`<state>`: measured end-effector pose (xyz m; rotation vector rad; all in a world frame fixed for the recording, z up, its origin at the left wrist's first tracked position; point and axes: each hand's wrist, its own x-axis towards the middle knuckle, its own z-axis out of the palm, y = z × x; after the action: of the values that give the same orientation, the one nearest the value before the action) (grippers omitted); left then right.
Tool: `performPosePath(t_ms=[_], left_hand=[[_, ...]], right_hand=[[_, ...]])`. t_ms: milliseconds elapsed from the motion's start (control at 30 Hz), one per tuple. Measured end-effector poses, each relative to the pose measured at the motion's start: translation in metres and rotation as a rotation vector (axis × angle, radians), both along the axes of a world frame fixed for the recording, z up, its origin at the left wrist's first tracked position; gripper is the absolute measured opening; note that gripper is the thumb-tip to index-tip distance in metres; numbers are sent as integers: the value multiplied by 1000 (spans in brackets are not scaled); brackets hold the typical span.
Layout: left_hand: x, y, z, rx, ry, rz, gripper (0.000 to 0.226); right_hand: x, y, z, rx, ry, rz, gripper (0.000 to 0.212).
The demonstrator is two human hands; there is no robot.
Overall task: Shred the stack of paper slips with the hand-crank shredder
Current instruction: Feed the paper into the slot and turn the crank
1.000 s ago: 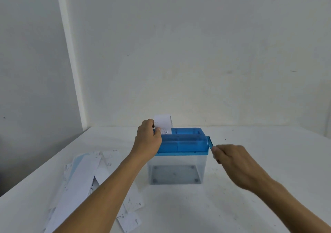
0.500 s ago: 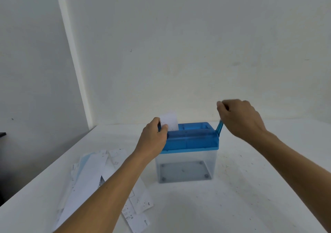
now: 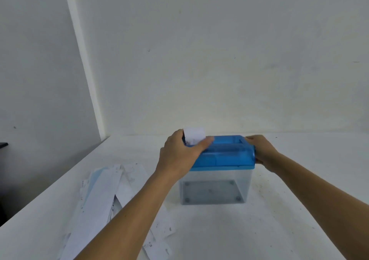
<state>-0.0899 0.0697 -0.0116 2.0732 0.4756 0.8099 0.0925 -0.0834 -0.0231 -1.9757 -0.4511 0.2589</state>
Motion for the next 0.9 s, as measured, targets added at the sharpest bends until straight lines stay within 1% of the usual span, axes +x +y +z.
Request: performPosePath(t_ms=[33,67,100,200,367,433,567,633,700,767,833,900], left_hand=[[-1,-1,1,20,21,17,70],[-2,-1,2,44,48,31,81],[-2,-2,3,52,66,31,85],[-4,-2,4,28,87,22,86],[-4,-4,5,8,100,50,94],[-5,-5,7,-9,110,41,90],[-6,-4,9,-40,126,-29,71],[-8,-3,12,-51,134,-71,67],[-11,-3,16,-49,150,-108,62],[-14,-4,16,-51,154,-128,58],[-15,-6,15,-56,145,-141,53],[-18,-8,15,-68,135,-156,50]], right_hand=[[-4,-3,-9,-27,17,-1,28],[-9,-6,-17,-63,32,-14,24],[-14,-9,-23,-75,45,-31,25],[-33,-19,-35,-109,43,-51,27],[-68,-51,-27,-148,-87,16,41],[-79,-65,-19,-170,-142,54,43],[-92,-87,4,-188,-303,108,51],[-96,-96,21,-179,-333,194,55],[-94,-101,37,-223,-355,323,55],[-89,-102,48,-257,-386,401,57],[-83,-98,54,-170,-399,369,58],[-78,-90,59,-54,-413,285,57]])
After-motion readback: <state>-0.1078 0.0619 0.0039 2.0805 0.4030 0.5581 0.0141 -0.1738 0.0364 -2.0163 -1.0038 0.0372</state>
